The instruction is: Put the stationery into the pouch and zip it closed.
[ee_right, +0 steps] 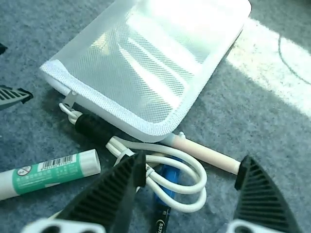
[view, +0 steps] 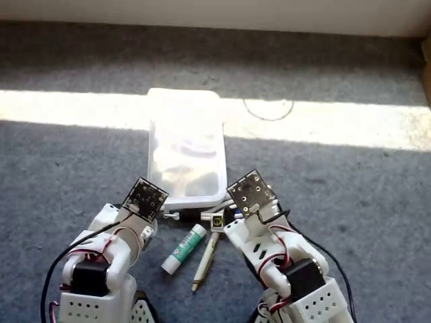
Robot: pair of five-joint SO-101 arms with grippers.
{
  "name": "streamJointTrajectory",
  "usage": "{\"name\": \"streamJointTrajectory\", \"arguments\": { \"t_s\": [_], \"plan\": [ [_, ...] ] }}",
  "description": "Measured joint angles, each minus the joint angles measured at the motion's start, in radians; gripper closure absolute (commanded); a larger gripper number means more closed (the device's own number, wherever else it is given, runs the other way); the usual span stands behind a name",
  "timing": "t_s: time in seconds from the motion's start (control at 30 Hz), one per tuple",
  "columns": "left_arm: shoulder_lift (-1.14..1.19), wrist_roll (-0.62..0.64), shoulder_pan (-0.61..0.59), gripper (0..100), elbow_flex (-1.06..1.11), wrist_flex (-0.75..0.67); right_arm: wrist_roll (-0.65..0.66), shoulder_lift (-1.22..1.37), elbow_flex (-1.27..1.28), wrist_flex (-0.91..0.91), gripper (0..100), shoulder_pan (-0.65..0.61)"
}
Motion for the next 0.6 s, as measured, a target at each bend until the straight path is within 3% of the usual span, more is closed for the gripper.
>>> {"name": "streamJointTrajectory", "arguments": {
  "t_s": [0.3, 0.6],
  "plan": [
    [0.451, 0.046, 0.0, 79, -0.153, -0.109, 0.0, 0.0, 0.0, 0.0, 71.4, 0.0],
    [0.934, 0.094, 0.0, 79, -0.25, -0.417, 0.0, 0.0, 0.0, 0.0, 71.4, 0.0]
  ]
}}
